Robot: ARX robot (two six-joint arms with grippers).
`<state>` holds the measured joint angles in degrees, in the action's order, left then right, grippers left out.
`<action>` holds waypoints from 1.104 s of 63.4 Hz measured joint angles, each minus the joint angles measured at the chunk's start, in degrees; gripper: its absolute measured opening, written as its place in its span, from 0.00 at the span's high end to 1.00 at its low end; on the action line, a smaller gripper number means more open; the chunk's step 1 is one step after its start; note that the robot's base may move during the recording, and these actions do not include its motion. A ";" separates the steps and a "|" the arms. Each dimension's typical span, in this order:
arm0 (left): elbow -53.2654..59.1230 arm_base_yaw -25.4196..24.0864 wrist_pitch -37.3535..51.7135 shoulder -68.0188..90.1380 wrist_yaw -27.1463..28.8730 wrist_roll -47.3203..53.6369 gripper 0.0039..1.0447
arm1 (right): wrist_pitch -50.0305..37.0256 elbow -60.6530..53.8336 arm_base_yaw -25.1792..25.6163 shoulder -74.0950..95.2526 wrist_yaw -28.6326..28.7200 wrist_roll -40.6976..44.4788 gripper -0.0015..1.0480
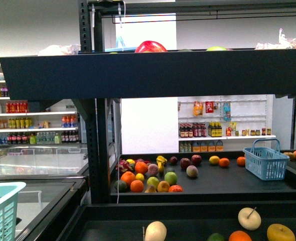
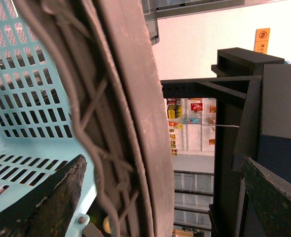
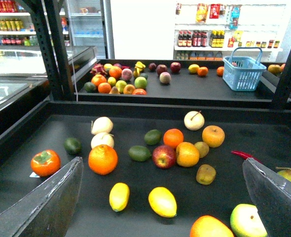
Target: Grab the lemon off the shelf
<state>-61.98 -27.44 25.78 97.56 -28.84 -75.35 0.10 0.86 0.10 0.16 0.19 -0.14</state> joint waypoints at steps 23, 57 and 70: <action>-5.92 2.01 -1.55 4.07 2.19 -1.05 0.43 | 0.00 0.00 0.00 0.00 0.00 0.00 0.07; -3.96 3.45 -8.61 0.04 1.18 8.11 0.88 | 0.00 0.00 0.00 0.00 0.00 0.00 0.07; -2.54 7.37 -9.05 -5.57 -6.88 14.40 0.88 | 0.00 0.00 0.00 0.00 0.00 0.00 0.07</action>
<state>-64.51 -20.08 16.73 91.98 -35.73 -60.95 0.10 0.86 0.10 0.16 0.19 -0.14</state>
